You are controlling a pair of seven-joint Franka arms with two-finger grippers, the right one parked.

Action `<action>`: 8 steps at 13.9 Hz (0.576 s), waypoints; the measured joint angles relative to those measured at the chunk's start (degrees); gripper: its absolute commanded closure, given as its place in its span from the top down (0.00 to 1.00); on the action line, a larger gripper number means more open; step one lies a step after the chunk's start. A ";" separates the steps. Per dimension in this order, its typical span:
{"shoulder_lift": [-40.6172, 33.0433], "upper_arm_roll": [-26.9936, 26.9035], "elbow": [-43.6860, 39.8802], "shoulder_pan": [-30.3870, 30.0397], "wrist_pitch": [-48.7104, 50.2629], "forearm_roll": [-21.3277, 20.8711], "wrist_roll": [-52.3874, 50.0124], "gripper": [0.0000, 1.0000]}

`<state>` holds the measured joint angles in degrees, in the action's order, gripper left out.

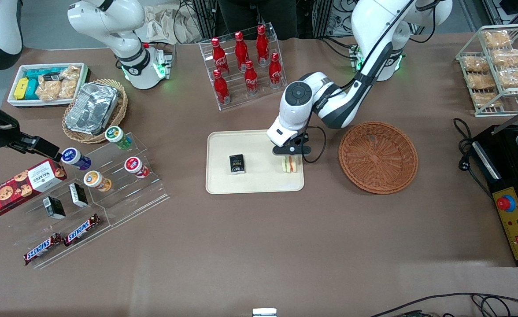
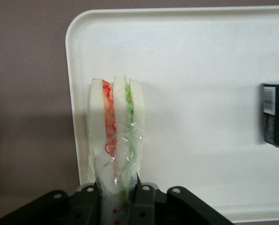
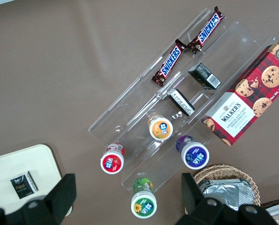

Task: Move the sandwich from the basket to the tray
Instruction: 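Lower the sandwich onto the tray beside the black box and open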

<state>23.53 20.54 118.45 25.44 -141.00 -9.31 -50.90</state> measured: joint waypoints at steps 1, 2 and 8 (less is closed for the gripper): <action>0.06 0.00 0.40 0.00 -0.43 -0.28 0.00 0.00; 0.08 0.00 0.82 0.00 -0.83 -0.39 0.00 0.00; 0.85 -0.44 1.18 -0.16 -1.67 -2.27 0.01 1.00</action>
<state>24.38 20.09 119.64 25.28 -142.67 -11.58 -50.89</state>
